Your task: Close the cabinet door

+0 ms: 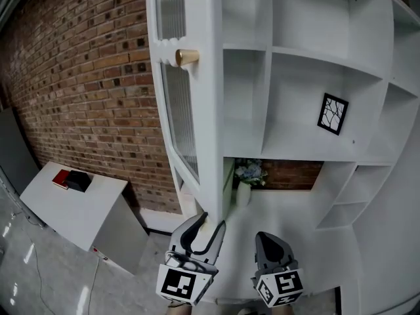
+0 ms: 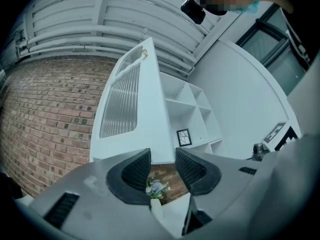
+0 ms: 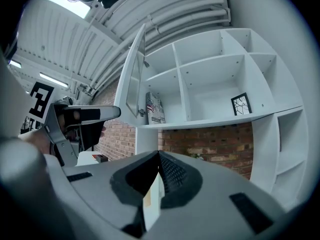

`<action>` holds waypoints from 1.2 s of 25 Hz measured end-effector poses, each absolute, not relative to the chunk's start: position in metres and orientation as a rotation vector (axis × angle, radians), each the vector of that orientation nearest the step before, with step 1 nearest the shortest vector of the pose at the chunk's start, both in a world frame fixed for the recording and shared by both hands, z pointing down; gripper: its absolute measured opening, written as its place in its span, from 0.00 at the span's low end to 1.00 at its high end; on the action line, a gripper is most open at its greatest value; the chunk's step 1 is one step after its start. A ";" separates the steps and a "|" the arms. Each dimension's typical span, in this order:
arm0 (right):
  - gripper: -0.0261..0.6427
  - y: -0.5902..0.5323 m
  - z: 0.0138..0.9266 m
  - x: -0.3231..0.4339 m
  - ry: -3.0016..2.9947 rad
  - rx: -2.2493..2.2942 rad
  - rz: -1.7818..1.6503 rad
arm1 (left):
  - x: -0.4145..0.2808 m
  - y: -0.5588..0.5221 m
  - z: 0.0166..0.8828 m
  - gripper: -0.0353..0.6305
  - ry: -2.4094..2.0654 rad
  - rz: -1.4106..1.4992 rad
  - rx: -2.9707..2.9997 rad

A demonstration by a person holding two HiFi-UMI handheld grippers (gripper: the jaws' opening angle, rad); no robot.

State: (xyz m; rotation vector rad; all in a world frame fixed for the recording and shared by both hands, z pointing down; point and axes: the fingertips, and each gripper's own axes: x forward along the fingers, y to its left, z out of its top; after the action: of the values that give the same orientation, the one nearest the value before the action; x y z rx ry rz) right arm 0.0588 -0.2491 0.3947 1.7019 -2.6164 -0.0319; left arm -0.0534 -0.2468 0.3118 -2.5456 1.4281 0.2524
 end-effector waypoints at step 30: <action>0.04 -0.318 0.385 0.131 -2.645 1.686 -0.062 | 0.020 -0.321 0.311 0.27 1.431 0.205 -2.519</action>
State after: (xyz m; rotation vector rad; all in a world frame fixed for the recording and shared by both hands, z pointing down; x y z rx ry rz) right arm 0.1310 -0.3181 0.3853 1.6859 -2.6453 -0.0622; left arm 0.0199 -0.3212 0.3112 -2.5191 1.4311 0.2054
